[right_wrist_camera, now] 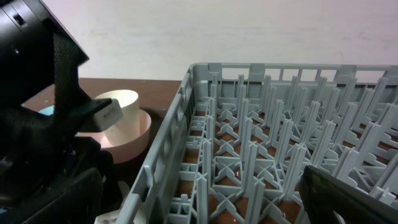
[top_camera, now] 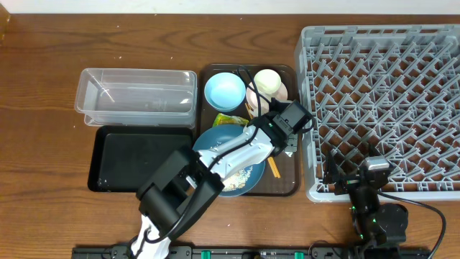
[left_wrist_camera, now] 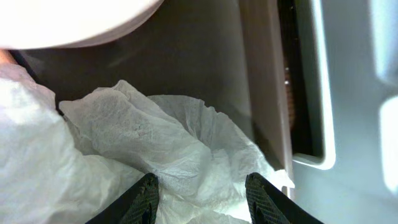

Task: Sort waste into correct bins and load items into the dishwasher rack
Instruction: 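Lower the left gripper and pinch the crumpled white tissue, then carry the tissue with the left gripper into the clear plastic bin and release, then move the left gripper to the blue plate rim and grasp it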

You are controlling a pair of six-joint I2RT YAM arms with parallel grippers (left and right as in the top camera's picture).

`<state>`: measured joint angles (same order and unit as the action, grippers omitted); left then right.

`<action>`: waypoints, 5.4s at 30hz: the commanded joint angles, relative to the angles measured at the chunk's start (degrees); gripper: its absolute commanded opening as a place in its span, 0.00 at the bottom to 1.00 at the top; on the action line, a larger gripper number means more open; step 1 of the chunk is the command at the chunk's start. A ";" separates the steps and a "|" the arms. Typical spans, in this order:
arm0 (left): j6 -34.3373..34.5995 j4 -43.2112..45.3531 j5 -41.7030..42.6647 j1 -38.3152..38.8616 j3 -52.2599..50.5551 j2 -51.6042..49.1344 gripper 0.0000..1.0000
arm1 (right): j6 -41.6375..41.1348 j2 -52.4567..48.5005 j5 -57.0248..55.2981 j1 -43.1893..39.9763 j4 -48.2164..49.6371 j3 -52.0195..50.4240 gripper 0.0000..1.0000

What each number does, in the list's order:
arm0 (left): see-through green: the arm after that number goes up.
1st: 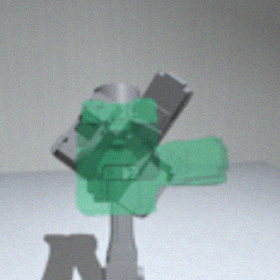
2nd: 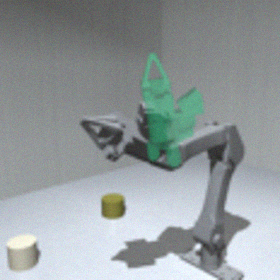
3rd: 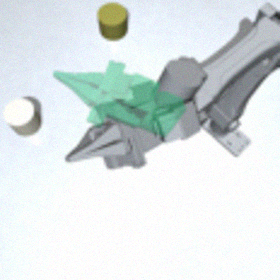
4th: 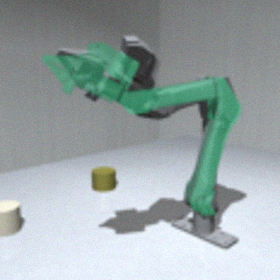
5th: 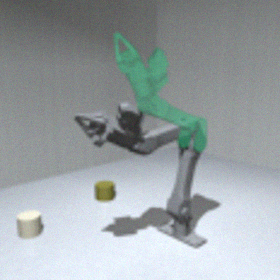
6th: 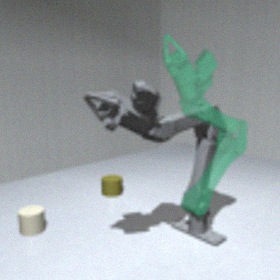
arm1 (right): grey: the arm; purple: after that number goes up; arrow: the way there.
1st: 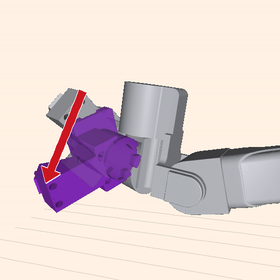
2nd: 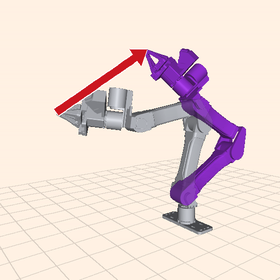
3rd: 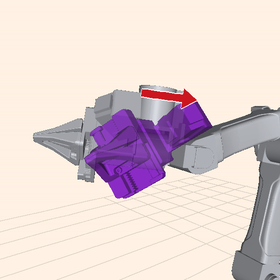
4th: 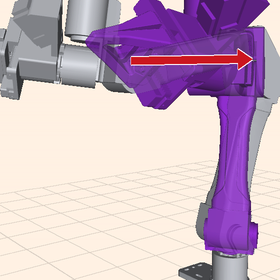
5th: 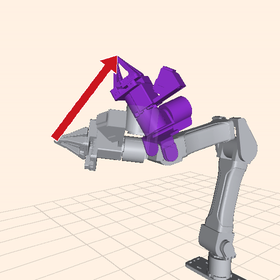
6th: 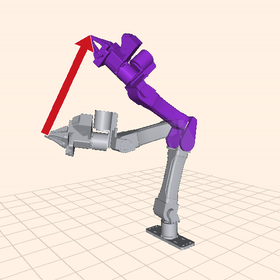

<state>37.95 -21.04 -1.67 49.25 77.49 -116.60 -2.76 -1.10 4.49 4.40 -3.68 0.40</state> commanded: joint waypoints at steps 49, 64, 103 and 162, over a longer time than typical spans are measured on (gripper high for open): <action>-13.94 -7.13 -13.20 -29.05 0.55 34.10 0.07 | 0.04 0.09 0.24 -0.04 -0.20 -0.09 0.99; -13.94 -11.08 -13.20 -41.99 0.35 20.39 0.07 | 0.04 0.09 0.24 -0.04 -0.20 -0.09 0.99; -13.66 -16.72 1.73 -45.16 0.85 25.27 0.57 | 0.04 0.09 0.24 -0.04 -0.20 -0.09 0.99; -10.82 -25.99 5.90 1.01 -1.60 11.30 0.41 | 0.04 0.09 0.24 -0.04 -0.20 -0.09 0.99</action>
<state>26.13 -46.63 5.17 49.45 76.29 -104.01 -2.76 -1.10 4.49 4.40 -3.66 0.40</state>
